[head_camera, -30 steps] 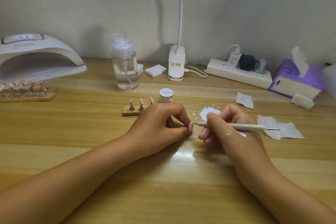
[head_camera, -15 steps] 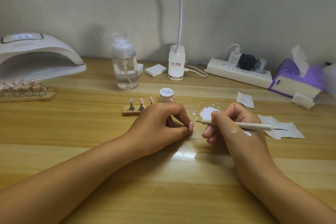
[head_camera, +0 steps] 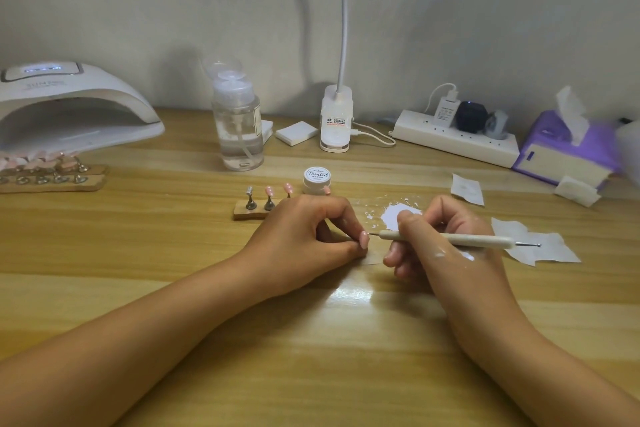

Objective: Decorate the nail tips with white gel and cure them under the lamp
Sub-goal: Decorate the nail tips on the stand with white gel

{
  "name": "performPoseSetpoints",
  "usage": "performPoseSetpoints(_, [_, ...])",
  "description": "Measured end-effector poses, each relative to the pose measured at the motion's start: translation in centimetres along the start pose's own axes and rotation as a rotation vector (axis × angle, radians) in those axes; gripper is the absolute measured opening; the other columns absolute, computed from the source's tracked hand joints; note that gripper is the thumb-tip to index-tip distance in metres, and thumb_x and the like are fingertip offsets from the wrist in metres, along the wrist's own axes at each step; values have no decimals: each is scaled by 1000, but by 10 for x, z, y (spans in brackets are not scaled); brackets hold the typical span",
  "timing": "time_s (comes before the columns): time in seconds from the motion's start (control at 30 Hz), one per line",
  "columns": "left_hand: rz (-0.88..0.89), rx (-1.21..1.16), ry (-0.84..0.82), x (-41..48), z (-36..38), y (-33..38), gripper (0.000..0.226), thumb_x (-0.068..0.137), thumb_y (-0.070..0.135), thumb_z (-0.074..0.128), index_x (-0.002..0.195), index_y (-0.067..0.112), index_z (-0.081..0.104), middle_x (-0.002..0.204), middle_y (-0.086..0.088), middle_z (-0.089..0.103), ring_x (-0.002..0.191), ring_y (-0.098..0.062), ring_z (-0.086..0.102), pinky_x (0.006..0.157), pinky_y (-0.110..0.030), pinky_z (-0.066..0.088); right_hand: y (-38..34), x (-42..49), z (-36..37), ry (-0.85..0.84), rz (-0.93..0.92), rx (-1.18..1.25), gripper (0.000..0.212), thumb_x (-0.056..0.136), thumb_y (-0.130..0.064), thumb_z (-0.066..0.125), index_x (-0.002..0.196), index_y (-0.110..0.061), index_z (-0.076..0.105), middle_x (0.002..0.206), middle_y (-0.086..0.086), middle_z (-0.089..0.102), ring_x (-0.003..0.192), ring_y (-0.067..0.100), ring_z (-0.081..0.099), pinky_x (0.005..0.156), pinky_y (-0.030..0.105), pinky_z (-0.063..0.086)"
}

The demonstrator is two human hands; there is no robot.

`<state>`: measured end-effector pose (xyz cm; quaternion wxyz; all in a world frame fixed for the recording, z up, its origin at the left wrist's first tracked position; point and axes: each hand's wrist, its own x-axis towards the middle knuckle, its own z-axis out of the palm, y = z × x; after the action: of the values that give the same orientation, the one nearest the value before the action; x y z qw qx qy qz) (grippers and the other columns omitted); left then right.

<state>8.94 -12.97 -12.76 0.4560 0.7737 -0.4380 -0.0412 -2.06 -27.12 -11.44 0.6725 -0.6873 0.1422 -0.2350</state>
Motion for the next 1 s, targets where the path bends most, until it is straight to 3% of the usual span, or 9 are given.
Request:
performPoseSetpoints(0.5, [7, 14, -10, 0, -1, 0, 22, 81, 13, 79, 75, 30, 68, 58, 35, 59, 45, 8, 50, 47, -3, 29, -1, -1, 1, -25, -5, 7, 28, 94, -8, 62, 70, -7, 48, 57, 13, 68, 45, 12, 60, 46, 19, 49])
performPoseSetpoints(1.0, [-1, 21, -7, 0, -1, -1, 23, 80, 15, 80, 74, 33, 67, 61, 33, 60, 47, 6, 50, 49, -6, 30, 2, 0, 0, 20, -15, 39, 28, 92, -9, 62, 68, -11, 48, 57, 13, 68, 44, 13, 58, 45, 19, 48])
